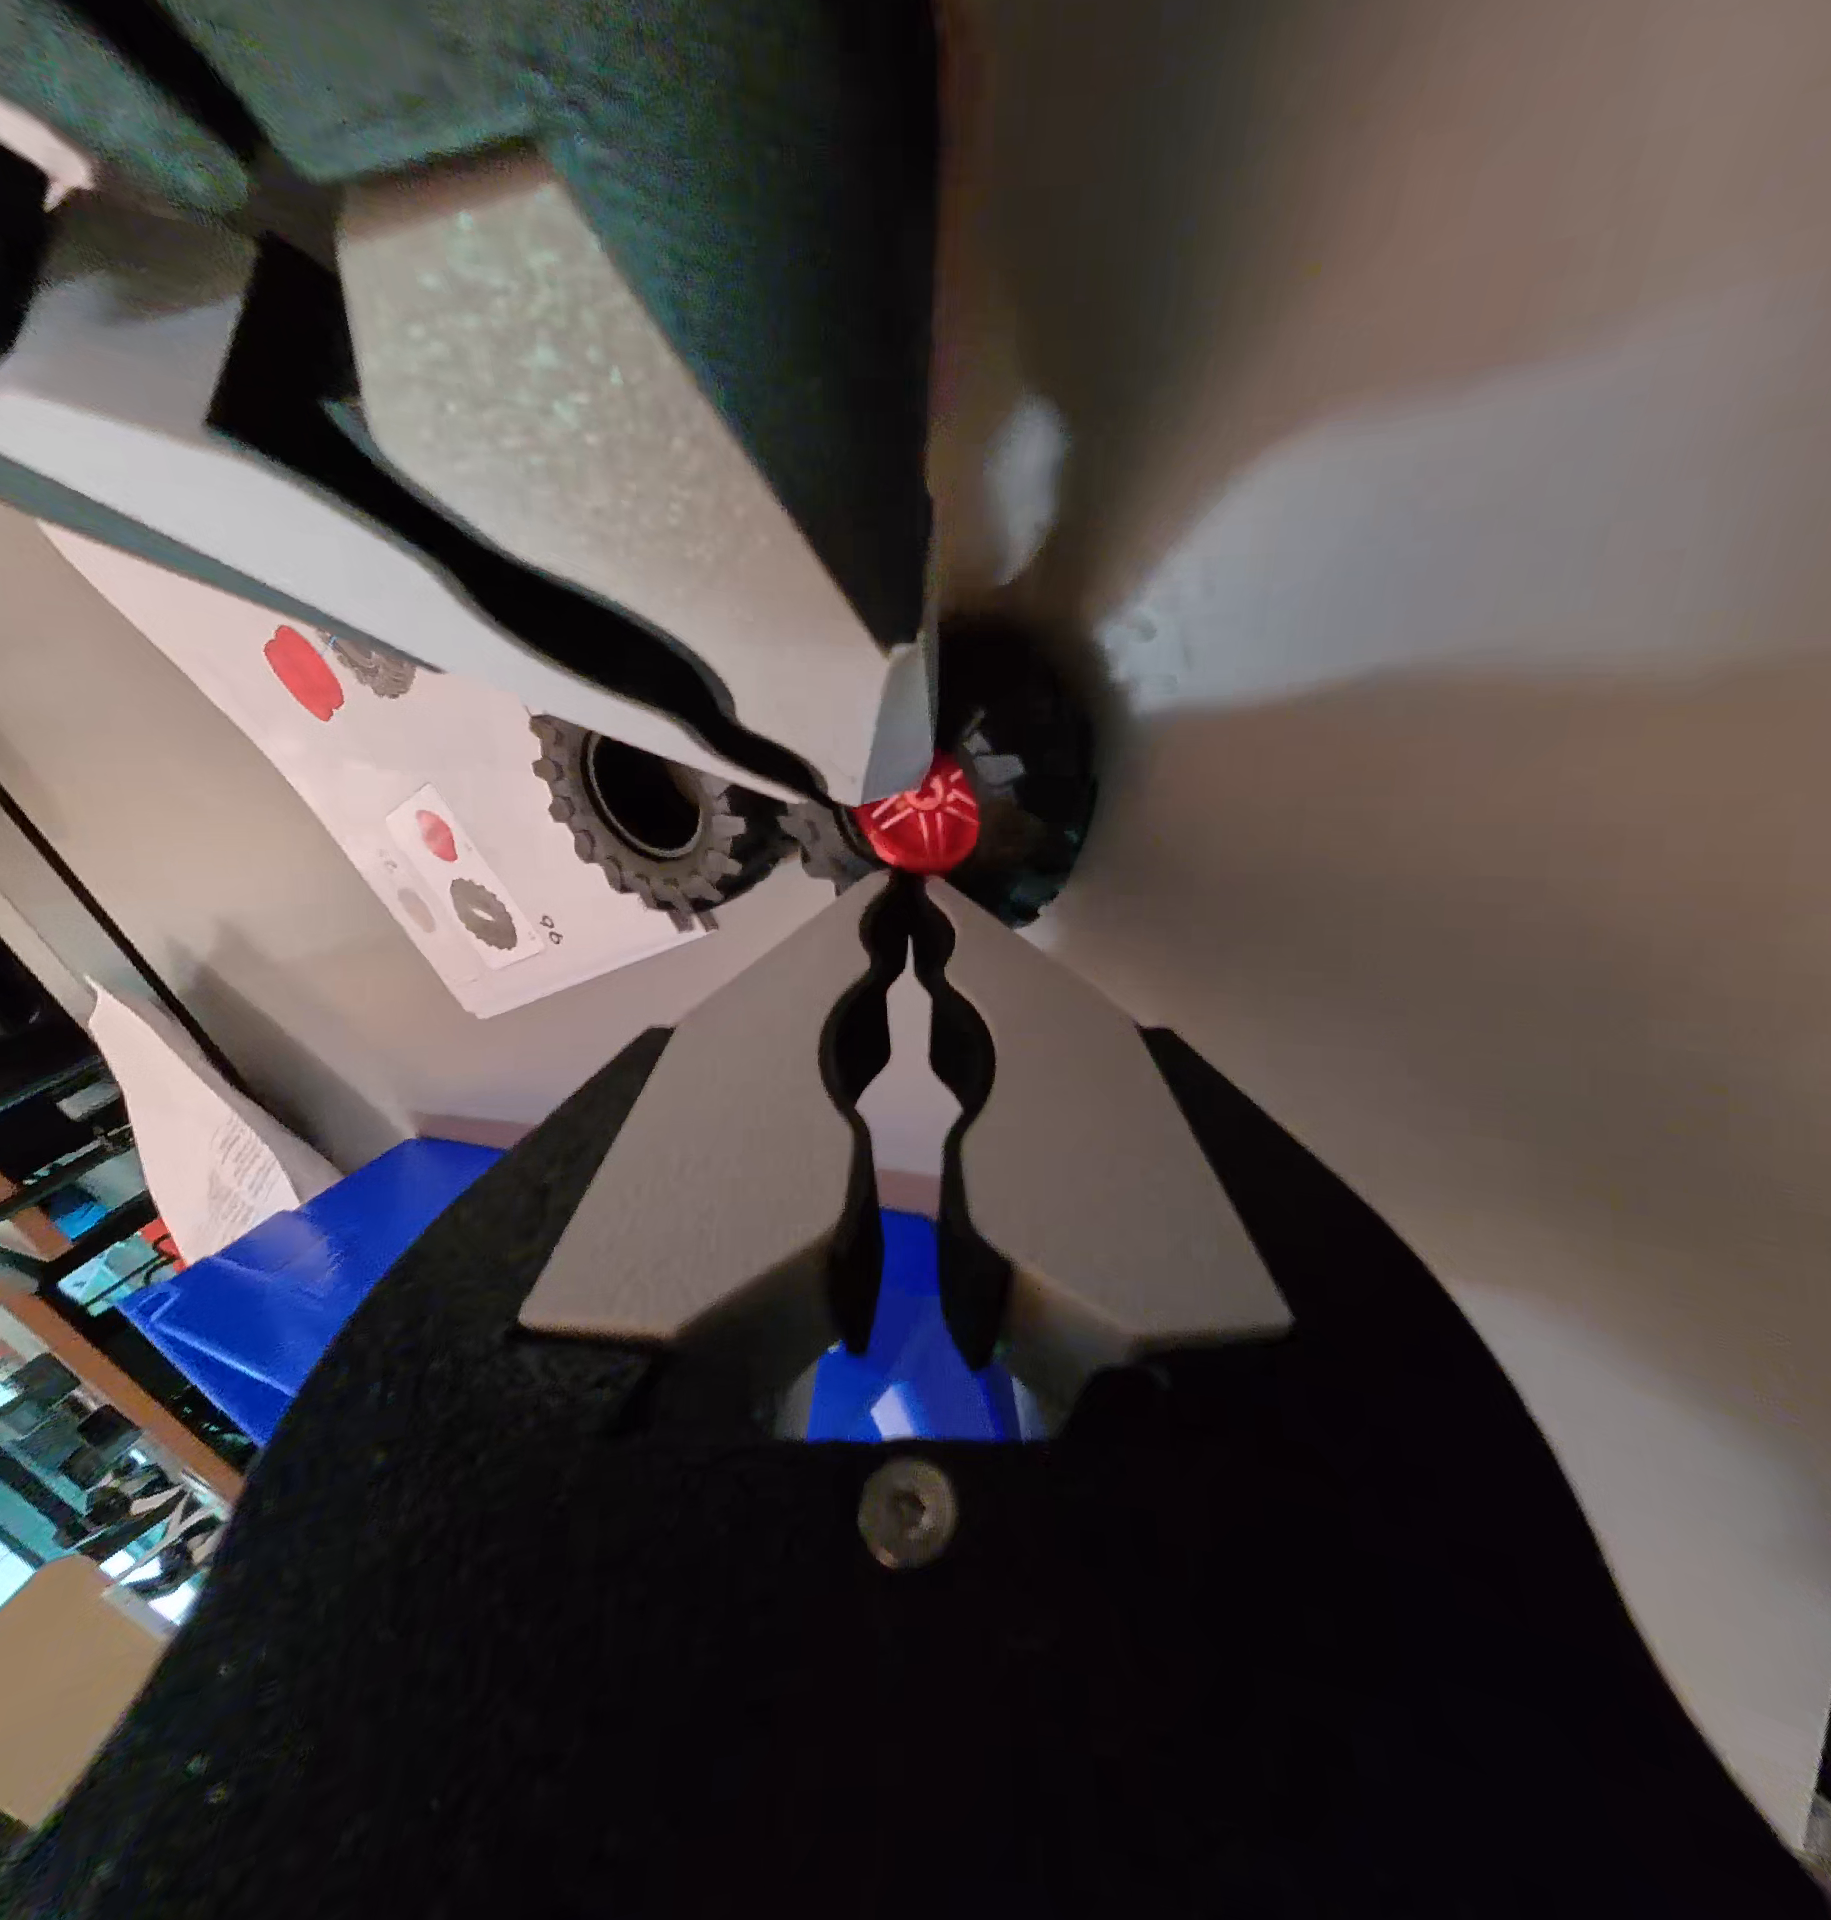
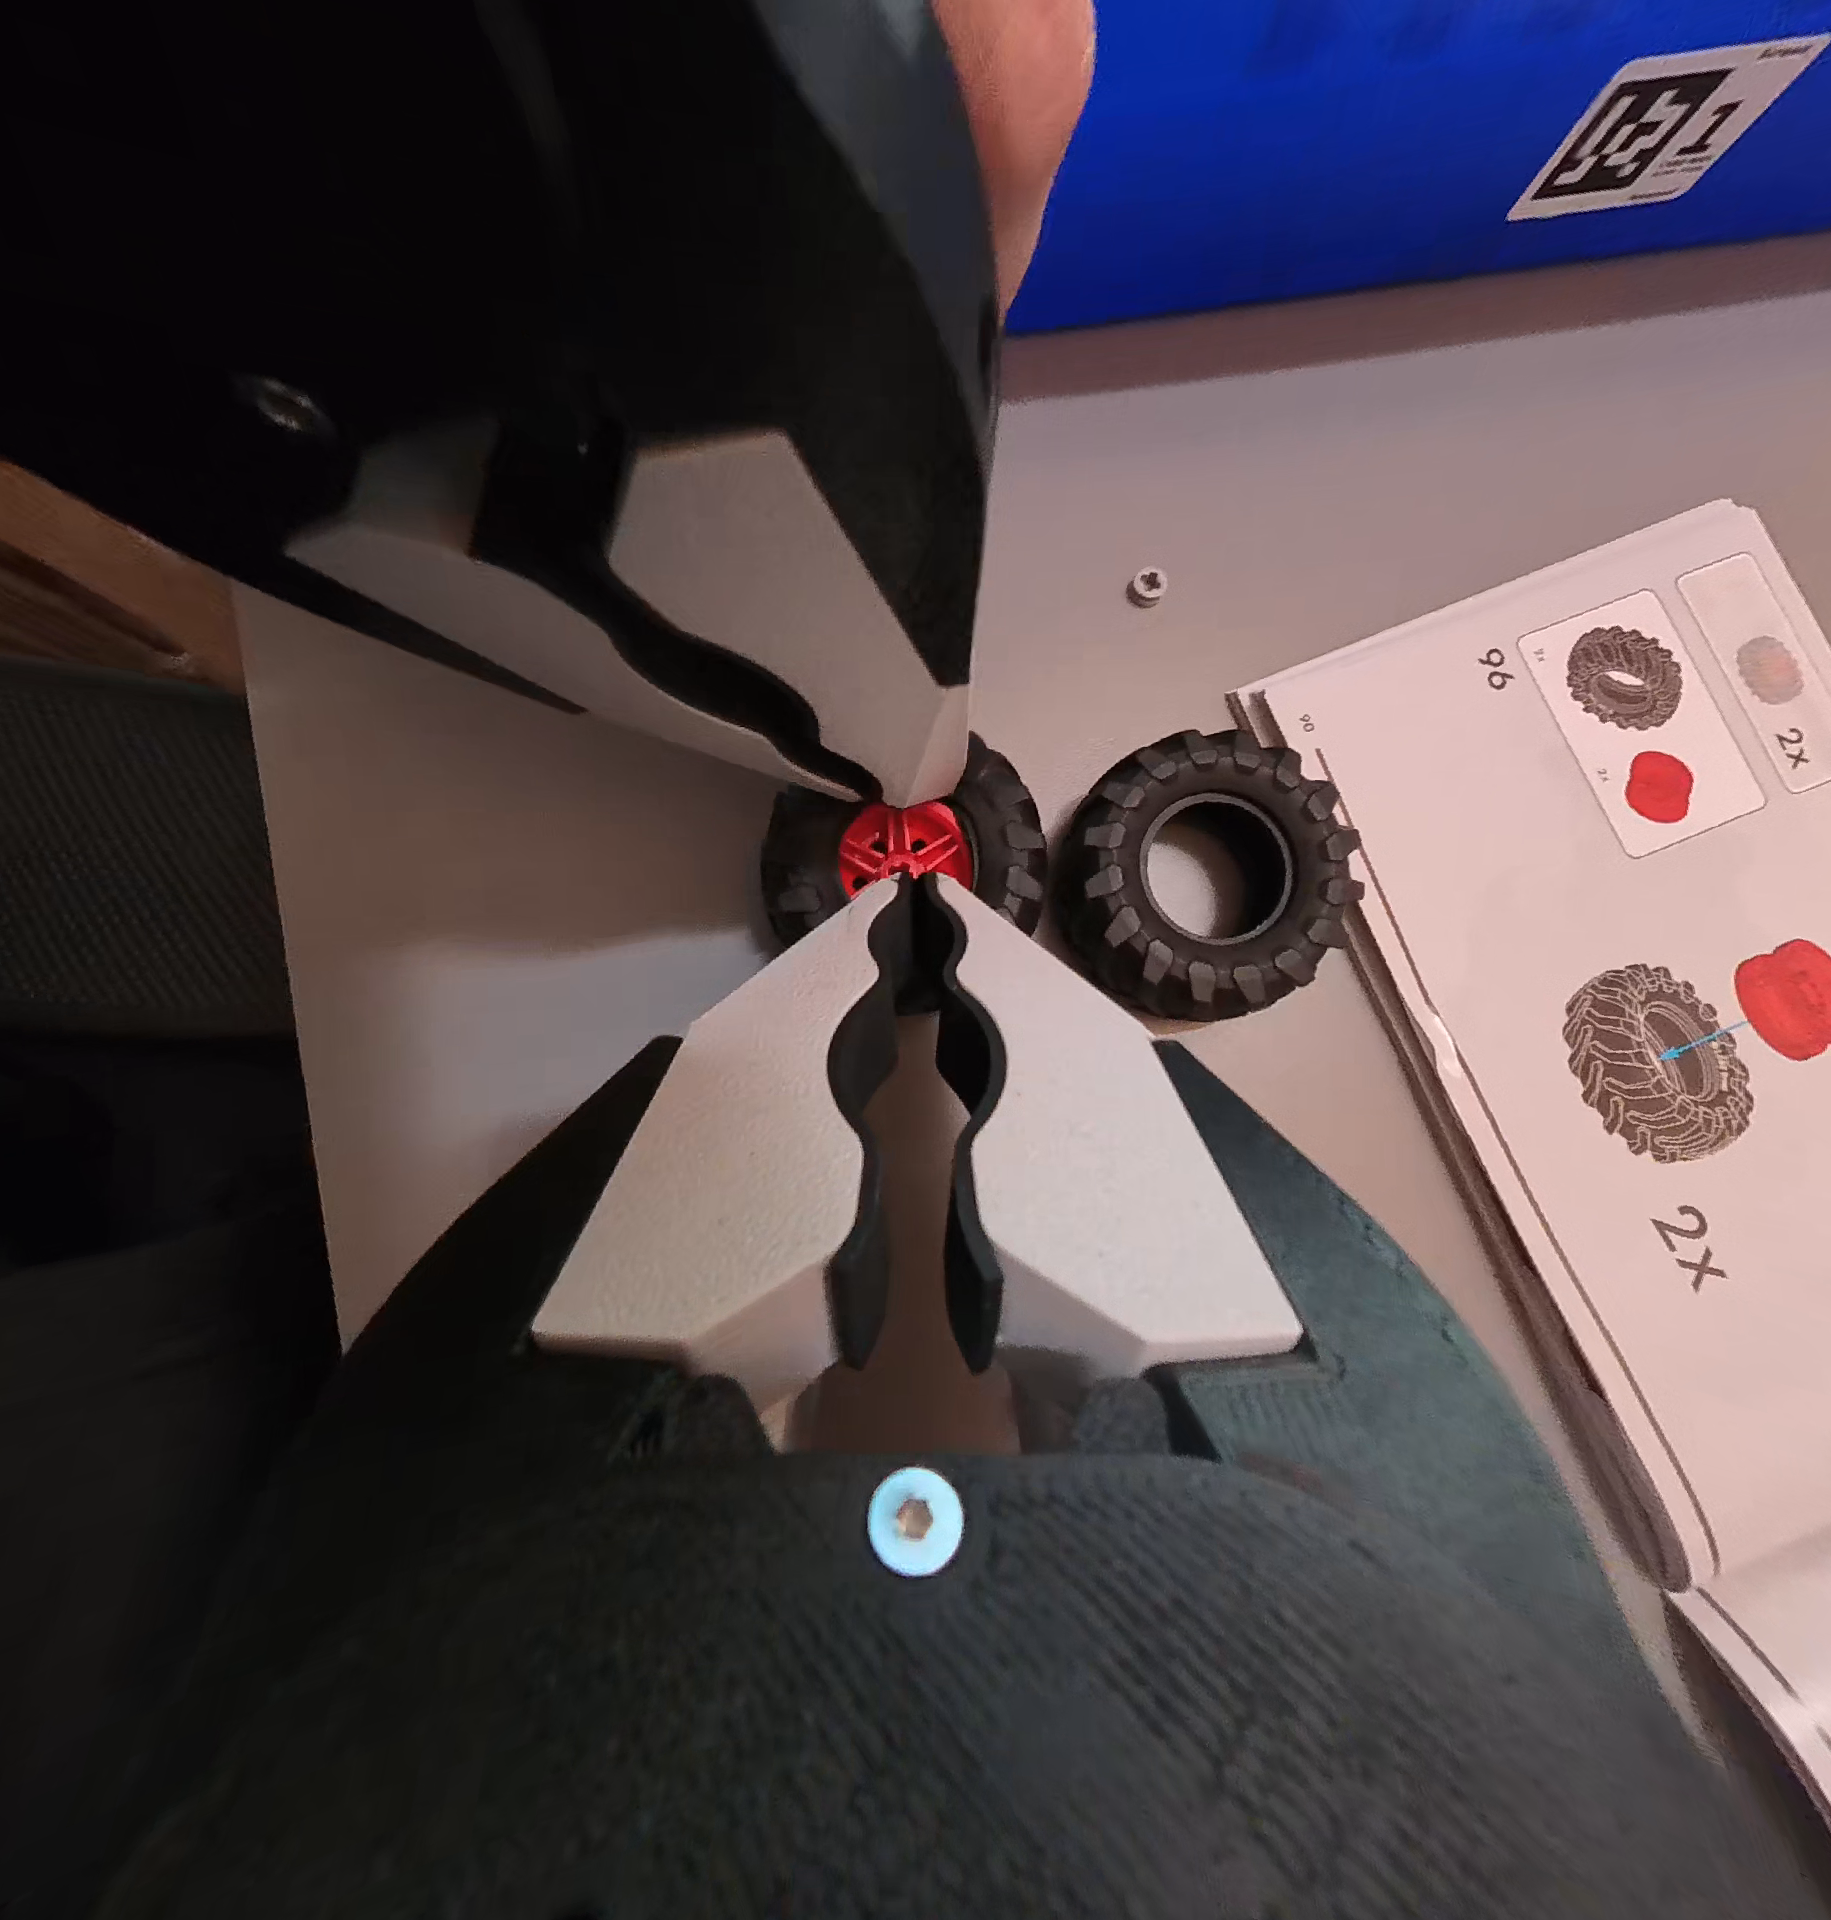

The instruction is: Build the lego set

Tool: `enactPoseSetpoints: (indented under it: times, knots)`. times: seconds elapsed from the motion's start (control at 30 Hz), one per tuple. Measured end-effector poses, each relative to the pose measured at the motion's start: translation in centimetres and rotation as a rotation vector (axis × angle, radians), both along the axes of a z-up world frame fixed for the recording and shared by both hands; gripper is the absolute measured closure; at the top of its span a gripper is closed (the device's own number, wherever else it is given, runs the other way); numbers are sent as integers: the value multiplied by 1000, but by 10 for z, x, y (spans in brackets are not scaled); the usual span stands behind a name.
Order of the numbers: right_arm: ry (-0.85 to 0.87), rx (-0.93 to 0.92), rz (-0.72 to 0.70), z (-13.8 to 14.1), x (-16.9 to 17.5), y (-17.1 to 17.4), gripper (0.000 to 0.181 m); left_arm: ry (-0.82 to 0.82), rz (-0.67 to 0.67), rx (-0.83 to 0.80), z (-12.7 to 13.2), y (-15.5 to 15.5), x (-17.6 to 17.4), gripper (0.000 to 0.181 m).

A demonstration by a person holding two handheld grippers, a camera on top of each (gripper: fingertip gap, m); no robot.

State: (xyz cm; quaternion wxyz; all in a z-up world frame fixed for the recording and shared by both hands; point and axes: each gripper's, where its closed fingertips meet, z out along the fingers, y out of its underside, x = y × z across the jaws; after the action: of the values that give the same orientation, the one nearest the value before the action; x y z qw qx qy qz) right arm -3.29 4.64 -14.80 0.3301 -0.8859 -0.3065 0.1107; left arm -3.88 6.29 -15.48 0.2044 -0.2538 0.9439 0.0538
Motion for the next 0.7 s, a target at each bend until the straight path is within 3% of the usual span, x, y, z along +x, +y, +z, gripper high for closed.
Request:
enactPoseSetpoints:
  times: [0.13,0.33,0.7]
  knots:
    - [4,11,-12,0,2,0,181,-37,46,-143,-1,-1,2,181]
    - [67,44,-17,3,0,2,181,-66,11,-57,0,0,3,181]
    - [-106,75,-52,9,21,4,181,-95,32,-153,4,-1,5,181]
